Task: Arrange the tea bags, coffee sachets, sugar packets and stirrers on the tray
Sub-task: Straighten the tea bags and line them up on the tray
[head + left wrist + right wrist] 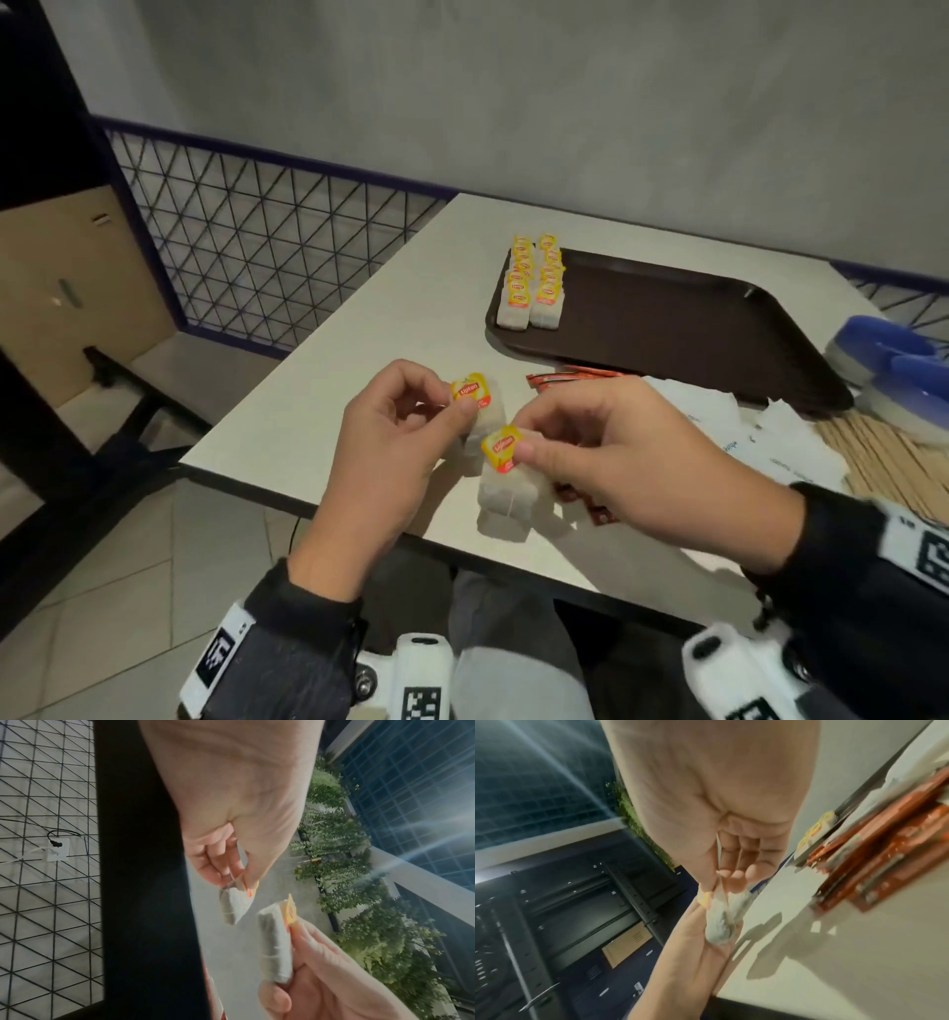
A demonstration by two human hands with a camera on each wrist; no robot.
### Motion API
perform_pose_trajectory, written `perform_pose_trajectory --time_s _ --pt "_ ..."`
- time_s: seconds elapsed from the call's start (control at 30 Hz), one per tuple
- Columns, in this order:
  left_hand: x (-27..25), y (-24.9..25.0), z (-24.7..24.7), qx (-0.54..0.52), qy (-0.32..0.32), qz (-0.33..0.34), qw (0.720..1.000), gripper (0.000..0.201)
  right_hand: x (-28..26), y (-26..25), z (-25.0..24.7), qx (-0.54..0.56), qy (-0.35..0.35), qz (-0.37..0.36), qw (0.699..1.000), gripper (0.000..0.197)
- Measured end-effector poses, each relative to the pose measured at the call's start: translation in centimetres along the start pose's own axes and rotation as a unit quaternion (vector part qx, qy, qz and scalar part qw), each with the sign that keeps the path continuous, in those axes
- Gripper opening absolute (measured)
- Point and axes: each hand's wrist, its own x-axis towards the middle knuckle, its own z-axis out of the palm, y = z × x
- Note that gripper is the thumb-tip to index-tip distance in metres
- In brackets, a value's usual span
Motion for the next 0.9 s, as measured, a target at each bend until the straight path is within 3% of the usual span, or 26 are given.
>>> perform_pose_trajectory --time_s 0.33,0.67,0.9 --pt "-0.2 0.5 0.1 0.029 -0.087 -0.022 0.995 0.013 2.3 1.3 -1.1 -0.044 0.006 0.009 0.999 0.018" --pt "-0.6 0.8 0.0 0.018 -0.113 -0.013 0.993 0.012 2.3 1.1 -1.3 -0.062 -0.004 -0.024 0.998 0.015" --pt "-0.8 0.8 0.3 0.049 -0.119 -0.016 0.992 0.007 2.3 1.1 -1.1 -0.008 -0.011 -0.022 1.000 0.022"
